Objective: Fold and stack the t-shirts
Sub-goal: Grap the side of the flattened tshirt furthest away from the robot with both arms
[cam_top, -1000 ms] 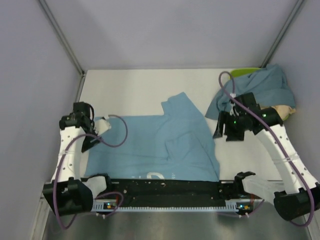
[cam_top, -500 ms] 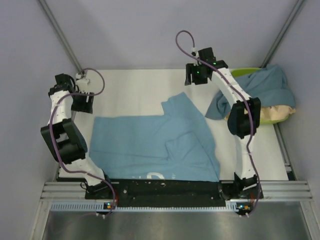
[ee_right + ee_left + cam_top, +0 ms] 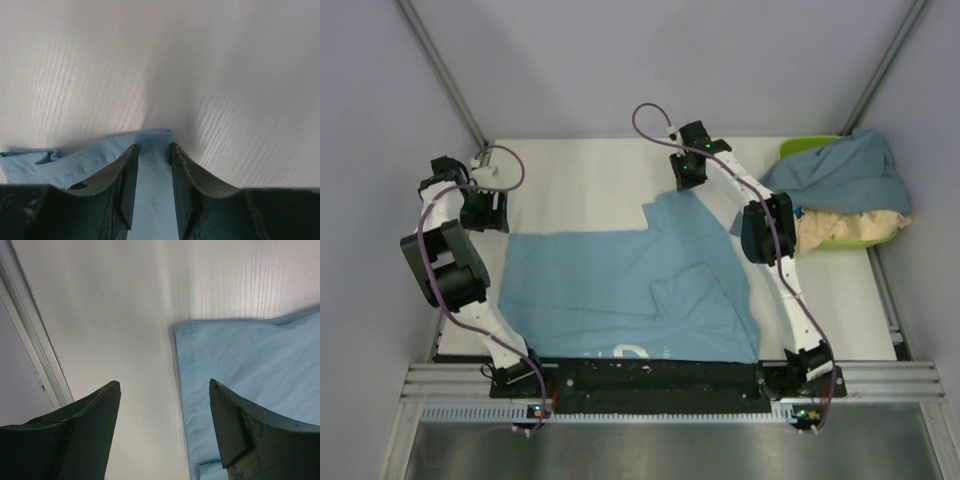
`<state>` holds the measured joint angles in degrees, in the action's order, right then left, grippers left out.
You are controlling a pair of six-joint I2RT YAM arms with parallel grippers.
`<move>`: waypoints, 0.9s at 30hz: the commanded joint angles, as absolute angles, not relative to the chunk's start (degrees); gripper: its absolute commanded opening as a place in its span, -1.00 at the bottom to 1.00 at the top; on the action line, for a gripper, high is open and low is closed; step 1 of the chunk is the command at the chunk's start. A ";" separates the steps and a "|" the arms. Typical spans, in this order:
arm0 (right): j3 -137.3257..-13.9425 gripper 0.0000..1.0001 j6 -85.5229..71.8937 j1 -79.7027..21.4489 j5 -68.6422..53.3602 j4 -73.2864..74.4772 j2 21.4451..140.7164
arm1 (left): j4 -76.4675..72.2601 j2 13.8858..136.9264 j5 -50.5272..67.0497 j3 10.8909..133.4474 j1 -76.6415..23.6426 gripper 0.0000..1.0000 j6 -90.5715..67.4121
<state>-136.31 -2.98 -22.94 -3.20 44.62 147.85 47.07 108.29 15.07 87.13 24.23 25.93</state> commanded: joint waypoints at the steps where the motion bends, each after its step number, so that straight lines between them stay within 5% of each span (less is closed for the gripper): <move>1: -136.41 -0.36 -1.76 -23.73 -0.61 48.87 150.82 | 48.07 109.16 19.07 88.77 24.61 0.52 29.35; 4: -136.23 -0.28 -1.23 -23.82 -1.66 48.95 150.73 | 50.70 110.21 21.26 90.35 24.61 0.52 31.90; 11: -135.88 -1.00 -0.62 -23.91 -7.20 48.87 149.33 | 53.00 115.30 20.49 92.81 21.89 0.54 36.13; 27: -123.84 -1.00 -3.43 -23.91 -14.77 42.54 131.05 | 45.53 119.26 17.75 89.47 19.78 0.18 35.59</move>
